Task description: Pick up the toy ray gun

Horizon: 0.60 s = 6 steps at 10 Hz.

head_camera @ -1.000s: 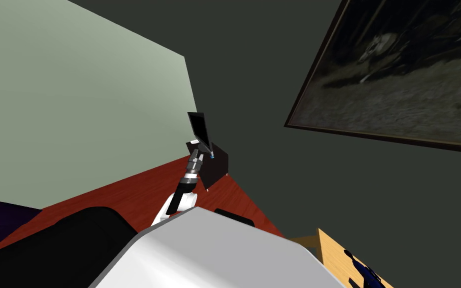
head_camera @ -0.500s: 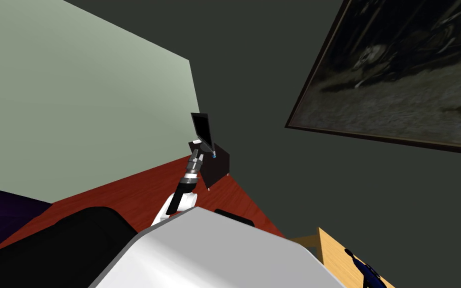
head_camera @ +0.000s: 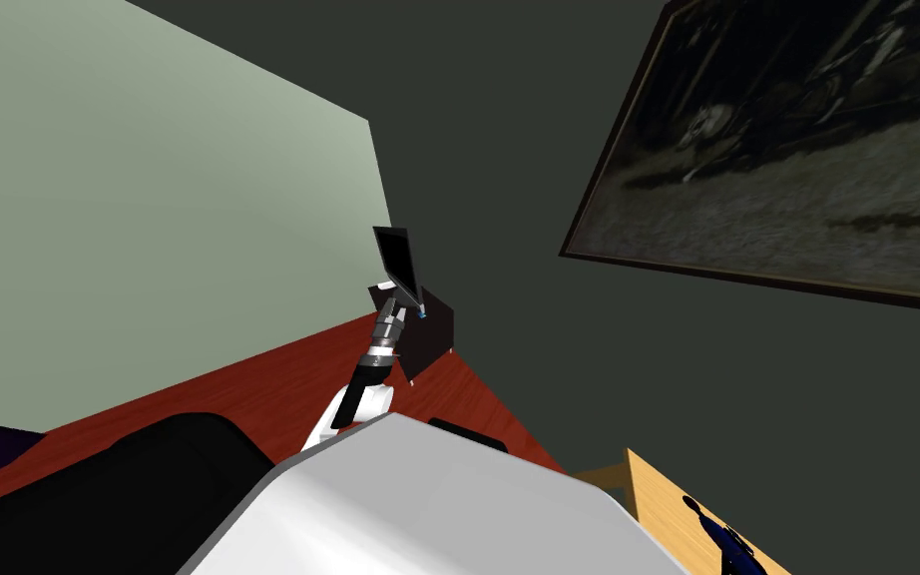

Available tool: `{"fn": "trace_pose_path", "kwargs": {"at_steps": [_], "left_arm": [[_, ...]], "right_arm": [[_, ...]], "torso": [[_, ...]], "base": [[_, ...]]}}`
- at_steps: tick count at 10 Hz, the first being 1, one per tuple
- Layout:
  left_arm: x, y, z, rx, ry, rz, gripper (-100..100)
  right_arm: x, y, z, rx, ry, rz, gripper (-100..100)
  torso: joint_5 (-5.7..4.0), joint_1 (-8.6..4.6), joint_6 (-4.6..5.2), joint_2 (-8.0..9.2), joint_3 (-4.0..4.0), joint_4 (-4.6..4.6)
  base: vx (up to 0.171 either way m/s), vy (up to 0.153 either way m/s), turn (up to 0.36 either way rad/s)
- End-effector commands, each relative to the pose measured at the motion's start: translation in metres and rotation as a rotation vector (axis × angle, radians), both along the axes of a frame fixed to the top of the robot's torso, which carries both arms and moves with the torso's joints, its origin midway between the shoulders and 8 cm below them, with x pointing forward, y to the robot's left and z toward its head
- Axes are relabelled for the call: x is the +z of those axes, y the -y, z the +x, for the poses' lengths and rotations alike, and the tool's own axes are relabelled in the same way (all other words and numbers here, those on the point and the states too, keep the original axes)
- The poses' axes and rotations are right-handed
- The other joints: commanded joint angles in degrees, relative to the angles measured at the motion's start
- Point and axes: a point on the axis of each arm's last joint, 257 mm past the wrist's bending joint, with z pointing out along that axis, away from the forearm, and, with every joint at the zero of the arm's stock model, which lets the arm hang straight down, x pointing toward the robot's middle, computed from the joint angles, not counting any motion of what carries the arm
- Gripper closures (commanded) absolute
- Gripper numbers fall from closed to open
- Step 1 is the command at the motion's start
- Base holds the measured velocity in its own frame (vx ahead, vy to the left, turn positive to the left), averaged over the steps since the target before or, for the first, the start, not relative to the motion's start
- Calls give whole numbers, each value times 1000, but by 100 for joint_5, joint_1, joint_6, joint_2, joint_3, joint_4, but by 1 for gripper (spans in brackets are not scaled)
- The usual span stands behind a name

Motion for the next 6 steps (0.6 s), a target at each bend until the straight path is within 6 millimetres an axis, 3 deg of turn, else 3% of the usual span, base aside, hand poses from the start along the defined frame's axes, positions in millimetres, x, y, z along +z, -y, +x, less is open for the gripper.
{"fn": "trace_pose_path", "kwargs": {"at_steps": [1,4,6], "left_arm": [[0,0,0,0,0,0,0],[0,0,0,0,0,0,0],[0,0,0,0,0,0,0]], "right_arm": [[0,-10,-11,35,-13,-3,100],[2,-23,-10,70,-5,2,100],[5,-40,-21,118,-11,0,100]], "torso": [[0,0,0,0,0,0],[0,-13,-7,-14,-8,-2],[1,-5,-8,2,0,0]], "base": [[178,-51,-269],[116,-50,-121],[114,-48,-208]]}}
